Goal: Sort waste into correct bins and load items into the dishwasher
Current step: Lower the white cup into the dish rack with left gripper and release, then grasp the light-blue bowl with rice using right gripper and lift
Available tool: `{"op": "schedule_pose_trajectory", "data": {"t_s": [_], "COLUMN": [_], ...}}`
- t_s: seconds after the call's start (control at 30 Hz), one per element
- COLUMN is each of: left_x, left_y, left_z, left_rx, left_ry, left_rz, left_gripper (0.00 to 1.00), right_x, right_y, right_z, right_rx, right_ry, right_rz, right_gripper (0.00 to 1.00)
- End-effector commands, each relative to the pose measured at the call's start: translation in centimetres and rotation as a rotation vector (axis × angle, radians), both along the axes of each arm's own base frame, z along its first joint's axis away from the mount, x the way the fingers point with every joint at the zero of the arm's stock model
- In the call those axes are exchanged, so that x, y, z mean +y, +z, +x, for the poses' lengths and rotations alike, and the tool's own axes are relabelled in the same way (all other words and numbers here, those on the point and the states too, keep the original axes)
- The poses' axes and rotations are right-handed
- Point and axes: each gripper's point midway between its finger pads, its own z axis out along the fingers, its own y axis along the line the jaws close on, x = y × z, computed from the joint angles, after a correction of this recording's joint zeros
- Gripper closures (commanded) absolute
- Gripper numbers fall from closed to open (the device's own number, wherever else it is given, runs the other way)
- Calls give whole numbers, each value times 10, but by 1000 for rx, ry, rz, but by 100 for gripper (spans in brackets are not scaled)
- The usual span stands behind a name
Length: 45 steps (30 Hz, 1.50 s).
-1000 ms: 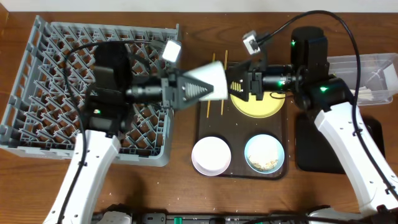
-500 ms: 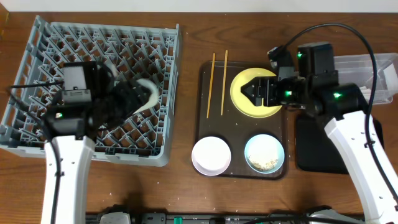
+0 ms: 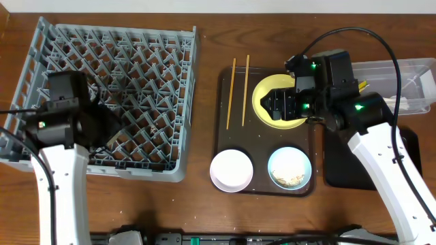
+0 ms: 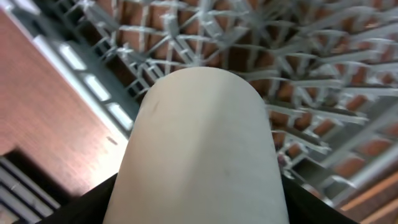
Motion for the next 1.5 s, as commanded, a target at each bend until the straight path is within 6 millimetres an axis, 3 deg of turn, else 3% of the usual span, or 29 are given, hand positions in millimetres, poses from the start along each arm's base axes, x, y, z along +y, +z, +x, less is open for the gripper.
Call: {"op": "schedule_pose_trajectory", "data": {"t_s": [0.0, 0.2, 0.37, 0.47, 0.83, 1.0, 1.13, 1.2, 1.3, 1.47], "left_x": [2, -1, 0, 1, -17, -23, -55, -75, -93, -101], "left_y": [-28, -65, -81, -84, -76, -55, -15, 9, 35, 47], "left_z": [-8, -10, -7, -1, 7, 15, 38, 47, 52, 50], "left_rx": [92, 215, 272, 260, 199, 142, -34, -140, -231, -264], "left_ry": [37, 34, 35, 35, -54, -131, -369, -530, -680, -763], "left_rz": [-58, -101, -113, -111, -200, -212, -312, -337, -279, -162], "left_gripper": [42, 41, 41, 30, 10, 10, 10, 10, 11, 10], "right_x": [2, 3, 2, 3, 2, 0, -2, 0, 0, -2], "right_y": [-3, -3, -3, -3, -4, -7, -14, -28, -65, -120], "right_z": [2, 3, 2, 2, 2, 0, -4, -12, -34, -68], "right_rx": [0, -3, 1, 0, 1, 13, 52, 119, 255, 470], "right_ry": [9, 8, 9, 9, 6, 1, -10, -21, -29, -102], "right_rz": [-17, -17, -18, -18, -28, -41, -51, -82, -200, -374], "right_gripper": [26, 25, 24, 24, 23, 23, 30, 41, 41, 45]}}
